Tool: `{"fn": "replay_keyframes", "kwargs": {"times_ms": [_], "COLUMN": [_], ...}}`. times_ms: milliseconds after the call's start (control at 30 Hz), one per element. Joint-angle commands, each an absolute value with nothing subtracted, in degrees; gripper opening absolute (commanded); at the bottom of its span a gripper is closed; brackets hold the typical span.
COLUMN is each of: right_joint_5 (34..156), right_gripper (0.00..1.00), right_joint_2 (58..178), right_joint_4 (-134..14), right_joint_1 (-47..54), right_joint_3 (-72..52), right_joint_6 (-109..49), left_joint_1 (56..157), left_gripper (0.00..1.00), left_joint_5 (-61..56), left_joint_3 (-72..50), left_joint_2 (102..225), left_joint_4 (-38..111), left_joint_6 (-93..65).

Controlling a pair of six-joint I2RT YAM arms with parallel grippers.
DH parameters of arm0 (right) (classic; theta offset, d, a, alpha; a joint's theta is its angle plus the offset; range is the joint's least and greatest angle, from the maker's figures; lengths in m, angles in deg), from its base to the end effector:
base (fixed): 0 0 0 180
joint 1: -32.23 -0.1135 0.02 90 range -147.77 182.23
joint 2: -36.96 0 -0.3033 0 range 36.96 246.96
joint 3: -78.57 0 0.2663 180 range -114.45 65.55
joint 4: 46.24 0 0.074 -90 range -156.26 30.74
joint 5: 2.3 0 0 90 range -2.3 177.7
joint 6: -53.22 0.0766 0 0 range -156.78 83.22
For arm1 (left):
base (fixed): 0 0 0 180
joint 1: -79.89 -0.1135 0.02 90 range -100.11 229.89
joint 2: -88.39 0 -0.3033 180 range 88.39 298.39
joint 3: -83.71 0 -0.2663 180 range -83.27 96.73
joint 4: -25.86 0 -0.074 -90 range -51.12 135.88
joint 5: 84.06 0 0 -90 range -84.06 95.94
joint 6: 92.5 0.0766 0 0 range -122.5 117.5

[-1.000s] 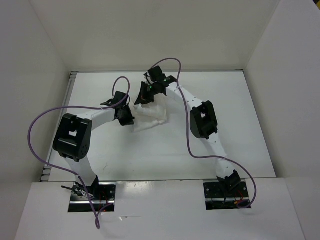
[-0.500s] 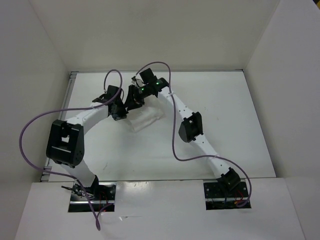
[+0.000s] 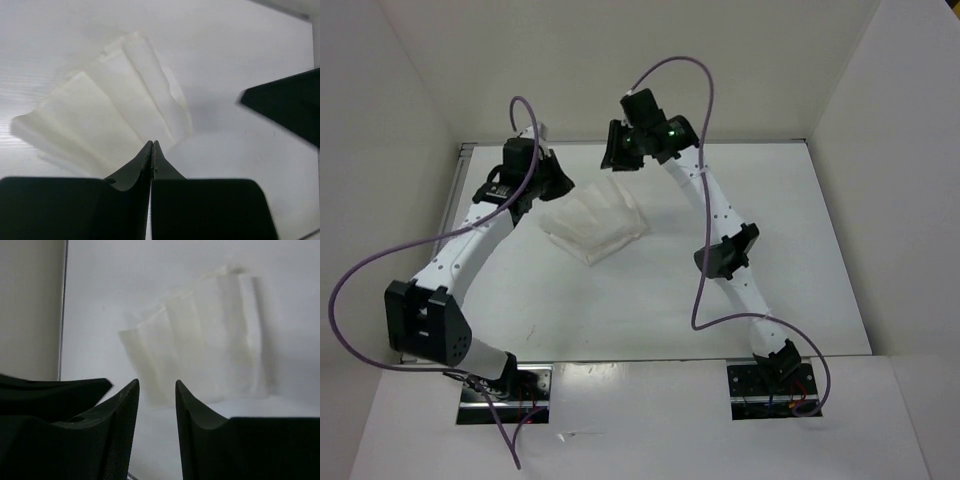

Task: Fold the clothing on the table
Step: Fold the skirt

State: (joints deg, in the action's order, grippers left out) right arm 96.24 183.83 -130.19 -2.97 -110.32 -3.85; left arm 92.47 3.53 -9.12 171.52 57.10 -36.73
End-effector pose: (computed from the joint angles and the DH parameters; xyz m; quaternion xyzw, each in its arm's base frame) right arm 0.4700 0.3455 0.3575 -0.0484 0.9100 0.2838 0.2984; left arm 0.3733 -0.0866 0.3646 -0.1495 0.8402 -0.2234 0.4709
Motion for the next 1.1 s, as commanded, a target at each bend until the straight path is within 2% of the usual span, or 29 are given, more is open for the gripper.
{"fn": "replay_keyframes", "kwargs": {"times_ms": [0,133,300,667,833,933,1067], "right_joint_5": [84.11,82.26,79.45,76.99,74.00,70.66,62.59], "right_gripper": [0.40,0.40,0.40,0.44,0.45,0.47,0.54], "right_joint_2": [180.05,179.52,175.93,170.73,167.23,162.15,151.86], "right_joint_4": [-133.79,-133.79,-133.79,-133.79,-133.79,-133.79,-133.79], "right_joint_1": [-0.48,2.42,4.27,5.51,5.51,5.51,4.28], "right_joint_3": [-111.02,-108.83,-106.20,-102.50,-99.60,-93.30,-80.20], "right_joint_6": [-5.40,-5.40,-5.40,-5.40,-5.40,-5.93,-6.80], "left_joint_1": [93.69,94.21,94.21,94.74,94.74,94.74,94.74], "left_gripper": [0.01,0.00,0.00,0.00,0.00,0.00,0.19], "left_joint_5": [-7.58,-11.02,-11.55,-5.31,-4.60,-5.22,-4.69], "left_joint_3": [-10.41,-11.72,-15.93,-32.12,-26.88,-22.30,-18.77], "left_joint_2": [178.99,187.32,192.18,181.90,183.66,177.18,163.84], "left_joint_4": [50.86,45.57,45.65,50.74,53.63,57.33,62.95], "left_joint_6": [-34.75,-38.00,-41.51,-46.61,-45.74,-42.94,-38.55]}}
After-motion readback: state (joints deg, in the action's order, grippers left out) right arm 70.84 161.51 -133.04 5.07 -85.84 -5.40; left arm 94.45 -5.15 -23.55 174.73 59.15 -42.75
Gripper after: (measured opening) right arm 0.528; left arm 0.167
